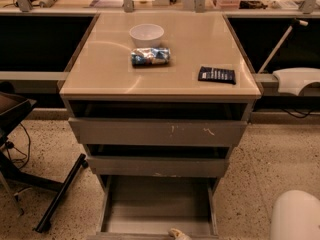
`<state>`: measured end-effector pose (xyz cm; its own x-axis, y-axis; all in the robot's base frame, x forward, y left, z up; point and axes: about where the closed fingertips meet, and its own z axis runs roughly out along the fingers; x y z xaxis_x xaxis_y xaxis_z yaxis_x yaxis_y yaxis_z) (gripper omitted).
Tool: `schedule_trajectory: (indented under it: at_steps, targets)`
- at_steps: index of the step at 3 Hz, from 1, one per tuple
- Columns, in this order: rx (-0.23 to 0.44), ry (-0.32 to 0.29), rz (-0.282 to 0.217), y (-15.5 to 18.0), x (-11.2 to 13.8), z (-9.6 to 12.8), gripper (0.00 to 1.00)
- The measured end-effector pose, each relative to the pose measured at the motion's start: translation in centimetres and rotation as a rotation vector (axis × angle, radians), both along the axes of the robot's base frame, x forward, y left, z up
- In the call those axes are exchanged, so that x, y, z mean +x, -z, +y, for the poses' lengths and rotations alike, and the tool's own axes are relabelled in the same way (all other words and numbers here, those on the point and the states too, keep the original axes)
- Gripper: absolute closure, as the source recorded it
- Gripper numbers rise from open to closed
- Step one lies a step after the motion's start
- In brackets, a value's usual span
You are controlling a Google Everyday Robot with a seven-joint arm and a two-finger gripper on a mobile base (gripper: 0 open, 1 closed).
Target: Open bottom drawer
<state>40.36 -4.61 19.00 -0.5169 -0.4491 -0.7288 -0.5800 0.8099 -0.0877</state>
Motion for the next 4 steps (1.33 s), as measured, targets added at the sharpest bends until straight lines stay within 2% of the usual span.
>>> schedule_trajectory:
  at_steps: [2, 3, 4]
  targets:
    - [0.0, 0.0, 0.0, 0.0, 0.0, 0.0, 0.11]
    - [0.0, 0.0, 0.0, 0.0, 0.0, 0.0, 0.0]
    - [0.0, 0.0, 0.0, 0.0, 0.0, 0.0, 0.0]
